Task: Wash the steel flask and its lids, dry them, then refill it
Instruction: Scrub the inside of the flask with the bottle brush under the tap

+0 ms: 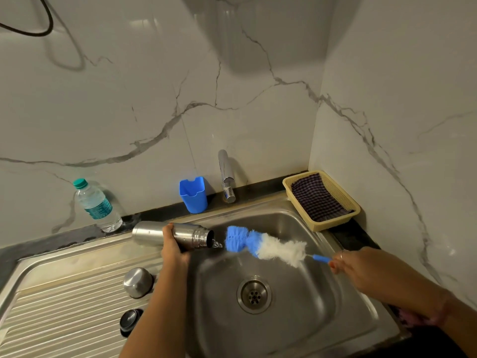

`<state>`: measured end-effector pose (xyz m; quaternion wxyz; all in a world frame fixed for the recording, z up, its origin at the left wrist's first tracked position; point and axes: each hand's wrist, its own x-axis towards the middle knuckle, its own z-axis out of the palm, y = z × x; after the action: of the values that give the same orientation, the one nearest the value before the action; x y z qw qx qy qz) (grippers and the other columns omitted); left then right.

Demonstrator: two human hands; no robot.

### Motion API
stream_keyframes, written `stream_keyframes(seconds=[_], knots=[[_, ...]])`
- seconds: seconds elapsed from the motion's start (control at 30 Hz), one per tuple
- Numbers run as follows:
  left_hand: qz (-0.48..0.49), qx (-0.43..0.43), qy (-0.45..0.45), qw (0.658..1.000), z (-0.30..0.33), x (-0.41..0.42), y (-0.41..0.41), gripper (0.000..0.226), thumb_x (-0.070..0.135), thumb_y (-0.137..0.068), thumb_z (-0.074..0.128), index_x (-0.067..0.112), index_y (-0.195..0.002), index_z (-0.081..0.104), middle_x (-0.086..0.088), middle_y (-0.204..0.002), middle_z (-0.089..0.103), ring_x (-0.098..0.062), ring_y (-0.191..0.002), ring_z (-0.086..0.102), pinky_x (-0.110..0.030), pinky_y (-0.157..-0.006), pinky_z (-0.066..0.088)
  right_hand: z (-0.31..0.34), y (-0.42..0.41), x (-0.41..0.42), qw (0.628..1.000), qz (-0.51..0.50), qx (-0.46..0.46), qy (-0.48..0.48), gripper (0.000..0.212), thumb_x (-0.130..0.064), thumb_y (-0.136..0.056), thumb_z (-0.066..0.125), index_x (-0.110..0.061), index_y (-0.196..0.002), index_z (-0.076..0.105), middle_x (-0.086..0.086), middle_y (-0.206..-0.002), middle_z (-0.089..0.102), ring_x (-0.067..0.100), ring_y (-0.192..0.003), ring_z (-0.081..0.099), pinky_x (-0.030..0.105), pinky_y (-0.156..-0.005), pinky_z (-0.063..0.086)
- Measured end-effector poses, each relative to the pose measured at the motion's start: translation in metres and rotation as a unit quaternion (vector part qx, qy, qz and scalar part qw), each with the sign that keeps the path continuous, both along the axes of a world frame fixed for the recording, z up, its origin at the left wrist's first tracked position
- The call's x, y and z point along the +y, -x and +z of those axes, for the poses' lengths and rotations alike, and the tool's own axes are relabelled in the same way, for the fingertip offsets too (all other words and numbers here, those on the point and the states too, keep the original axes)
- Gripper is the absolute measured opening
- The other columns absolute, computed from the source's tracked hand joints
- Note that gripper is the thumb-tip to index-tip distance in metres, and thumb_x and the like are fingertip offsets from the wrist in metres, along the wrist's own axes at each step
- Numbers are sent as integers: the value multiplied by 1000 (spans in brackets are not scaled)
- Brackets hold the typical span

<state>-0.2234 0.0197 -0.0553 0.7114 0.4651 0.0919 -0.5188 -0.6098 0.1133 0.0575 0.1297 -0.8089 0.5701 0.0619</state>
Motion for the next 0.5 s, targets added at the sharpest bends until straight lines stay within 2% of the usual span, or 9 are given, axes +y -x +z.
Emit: stream_keyframes(seconds=[0.07, 0.17, 0.3, 0.37, 0.43, 0.5], knots=[[-5, 0, 1, 1000, 0, 0, -2, 54, 29, -83, 76, 13, -122, 42, -14, -116, 64, -31, -106, 65, -55, -97, 51, -5, 4, -4, 1000, -16, -12, -2, 20, -34, -102, 36, -32, -96, 55, -8, -60, 45, 6, -56, 52, 14, -51, 35], [-9, 6, 4, 1000, -1, 1, 1, 57, 29, -82, 77, 14, -123, 41, -14, -116, 63, -32, -105, 65, -56, -100, 49, -17, 7, -10, 1000, -28, -7, -4, 27, -35, -102, 35, -23, -101, 59, -9, -61, 46, 5, -53, 47, 13, -51, 35], [-6, 10, 7, 1000, -1, 1, 3, 59, 28, -83, 77, 14, -126, 40, -14, -114, 63, -31, -103, 66, -55, -100, 50, -29, 10, -13, 999, -39, -15, -22, 22, -36, -101, 35, -29, -93, 53, -11, -62, 47, 4, -53, 48, 13, -55, 40], [-8, 4, 0, 1000, -2, 2, 3, 63, 29, -82, 78, 14, -130, 40, -14, -118, 63, -32, -104, 66, -55, -96, 52, -33, 12, -13, 998, -50, -17, -27, 21, -35, -101, 37, -27, -95, 56, -12, -62, 47, 3, -55, 50, 14, -60, 43], [-7, -6, -9, 1000, -2, 4, 3, 70, 29, -80, 79, 14, -135, 39, -14, -119, 62, -31, -102, 66, -53, -87, 55, -36, 13, -14, 998, -62, -13, -31, 19, -34, -101, 38, -32, -85, 49, -12, -63, 46, 4, -62, 56, 15, -66, 46], [-4, -19, -17, 1000, -2, 5, 4, 75, 29, -79, 81, 14, -139, 38, -13, -120, 62, -30, -100, 66, -52, -85, 56, -40, 14, -15, 996, -74, -20, -36, 17, -31, -100, 40, -32, -86, 50, -13, -65, 47, 7, -69, 61, 19, -72, 50]])
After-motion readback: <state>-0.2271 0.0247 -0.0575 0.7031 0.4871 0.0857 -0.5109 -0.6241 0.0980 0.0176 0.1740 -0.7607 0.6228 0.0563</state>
